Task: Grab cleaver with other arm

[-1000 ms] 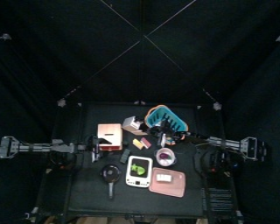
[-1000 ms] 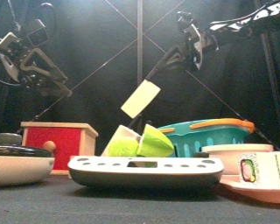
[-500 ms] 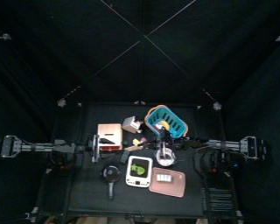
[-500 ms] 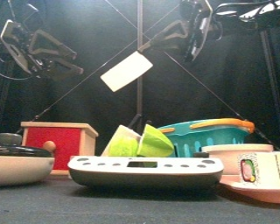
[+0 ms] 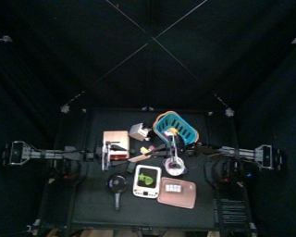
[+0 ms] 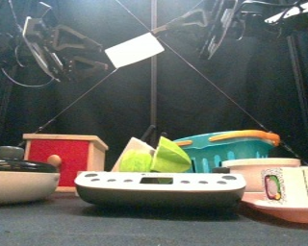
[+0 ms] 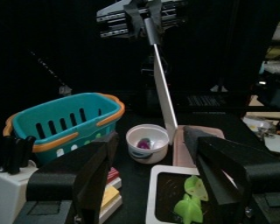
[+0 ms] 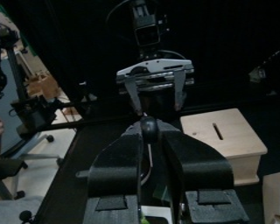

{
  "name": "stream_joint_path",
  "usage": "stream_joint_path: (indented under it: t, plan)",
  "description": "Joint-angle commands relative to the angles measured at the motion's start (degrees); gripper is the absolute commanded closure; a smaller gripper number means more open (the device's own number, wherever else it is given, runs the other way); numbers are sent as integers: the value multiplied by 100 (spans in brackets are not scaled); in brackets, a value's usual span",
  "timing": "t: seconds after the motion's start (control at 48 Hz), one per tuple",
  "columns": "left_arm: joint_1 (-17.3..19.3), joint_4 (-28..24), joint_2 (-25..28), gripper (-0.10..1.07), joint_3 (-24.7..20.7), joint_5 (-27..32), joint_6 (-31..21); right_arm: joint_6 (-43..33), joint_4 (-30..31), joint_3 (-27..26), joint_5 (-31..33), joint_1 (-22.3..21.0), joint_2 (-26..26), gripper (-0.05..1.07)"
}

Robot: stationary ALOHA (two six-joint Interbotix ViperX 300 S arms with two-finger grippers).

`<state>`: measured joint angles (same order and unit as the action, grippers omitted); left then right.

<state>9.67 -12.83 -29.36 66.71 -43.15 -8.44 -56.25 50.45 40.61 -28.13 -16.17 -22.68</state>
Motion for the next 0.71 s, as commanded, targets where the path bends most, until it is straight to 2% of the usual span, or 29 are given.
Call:
stream_joint_path:
  t: [0.0,0.188,0.333,0.688]
  plan:
    - [-26,18,97,2,-211,-167,9,18,-62,-88,-185,-114,-176,63]
    - [-44,26,272,2,-299,-527,9,18,-62,-88,-360,-229,-185,63]
    - [-44,220,431,2,-352,-844,0,18,-62,-79,-475,-246,-185,63]
    - [-105,448,1072,4,-598,-1723,0,18,-62,-53,-492,-308,-185,63]
